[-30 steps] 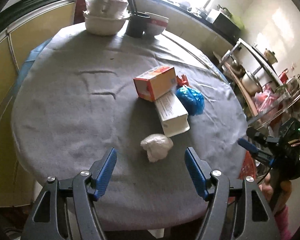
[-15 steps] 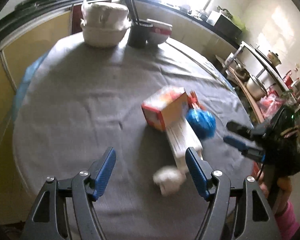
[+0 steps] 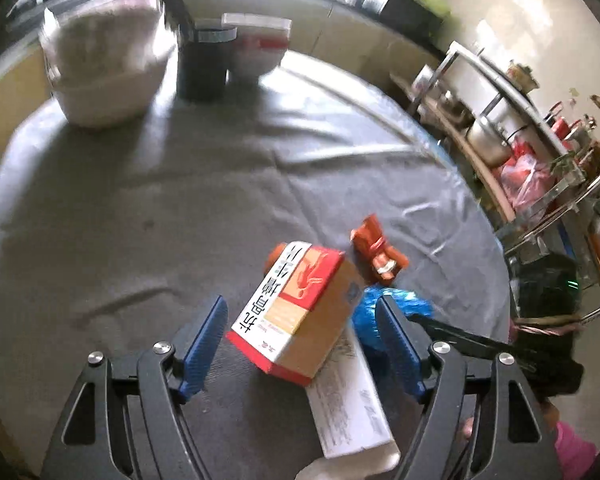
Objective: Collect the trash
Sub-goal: 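Grasp the orange box with left tool while right tool grasps the blue bag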
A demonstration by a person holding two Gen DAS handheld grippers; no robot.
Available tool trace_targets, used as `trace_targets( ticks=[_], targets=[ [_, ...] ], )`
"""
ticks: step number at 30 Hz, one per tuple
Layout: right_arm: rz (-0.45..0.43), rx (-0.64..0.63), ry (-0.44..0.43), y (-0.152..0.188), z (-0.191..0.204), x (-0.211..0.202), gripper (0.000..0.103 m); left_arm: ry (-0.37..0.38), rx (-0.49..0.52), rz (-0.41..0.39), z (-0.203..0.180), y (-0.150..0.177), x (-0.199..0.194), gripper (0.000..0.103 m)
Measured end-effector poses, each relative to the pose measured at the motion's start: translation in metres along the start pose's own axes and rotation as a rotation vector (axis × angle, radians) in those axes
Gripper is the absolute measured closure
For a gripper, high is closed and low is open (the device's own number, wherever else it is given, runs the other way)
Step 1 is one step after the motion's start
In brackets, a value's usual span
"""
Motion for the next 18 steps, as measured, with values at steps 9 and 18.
trace_targets(
  ticks=[9,18],
  targets=[
    [-0.075,-0.064,0.047,0.007,-0.015,-0.026,0.064,0.043,0.002,0.042,0.005,0.012,0.033,0.036],
    [-0.165,-0.083,0.057,0.019,-0.034,-0.075,0.065,-0.026,0.057,-0.010,-0.012,0.024,0.014,0.050]
  ],
)
Point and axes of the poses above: each gripper's, at about its wrist camera, not at the fingertips, and x roughly the way its jaws point, z to its left, y to its underside, the point moved 4 cm from there along x, roughly the way its jaws point, and after that the axes turned 14 degrees about y, right-handed, at the moved point
